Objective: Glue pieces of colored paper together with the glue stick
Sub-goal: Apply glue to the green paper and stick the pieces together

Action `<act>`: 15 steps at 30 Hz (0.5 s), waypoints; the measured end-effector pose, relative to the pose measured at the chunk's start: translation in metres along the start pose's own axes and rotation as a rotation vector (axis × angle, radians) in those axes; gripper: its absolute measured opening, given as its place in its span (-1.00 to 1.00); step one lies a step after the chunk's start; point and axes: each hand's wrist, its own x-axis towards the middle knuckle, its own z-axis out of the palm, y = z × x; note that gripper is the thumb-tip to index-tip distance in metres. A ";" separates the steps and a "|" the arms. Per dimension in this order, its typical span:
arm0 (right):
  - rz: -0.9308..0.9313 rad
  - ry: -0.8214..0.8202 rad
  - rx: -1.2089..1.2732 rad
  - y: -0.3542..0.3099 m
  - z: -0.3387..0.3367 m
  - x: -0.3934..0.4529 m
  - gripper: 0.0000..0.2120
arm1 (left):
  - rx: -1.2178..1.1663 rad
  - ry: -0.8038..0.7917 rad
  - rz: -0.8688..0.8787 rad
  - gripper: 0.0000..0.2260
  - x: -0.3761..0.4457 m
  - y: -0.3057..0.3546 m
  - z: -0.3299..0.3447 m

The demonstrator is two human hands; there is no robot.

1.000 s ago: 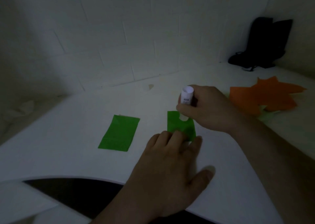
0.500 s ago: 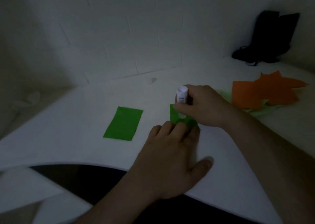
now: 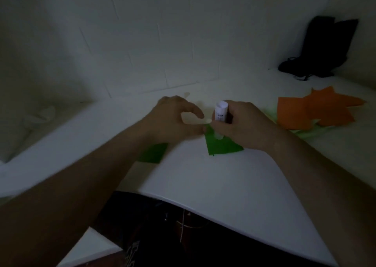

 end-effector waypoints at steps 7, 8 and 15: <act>-0.012 0.005 0.003 0.006 0.001 0.002 -0.85 | 0.123 -0.126 -0.055 -0.29 0.010 -0.013 0.034; -0.006 0.007 0.006 0.007 0.002 0.002 -0.86 | 0.113 -0.123 -0.055 -0.27 0.009 -0.014 0.035; -0.010 0.023 0.002 0.002 0.006 0.003 -0.84 | 0.073 -0.140 -0.079 -0.27 0.006 -0.010 0.035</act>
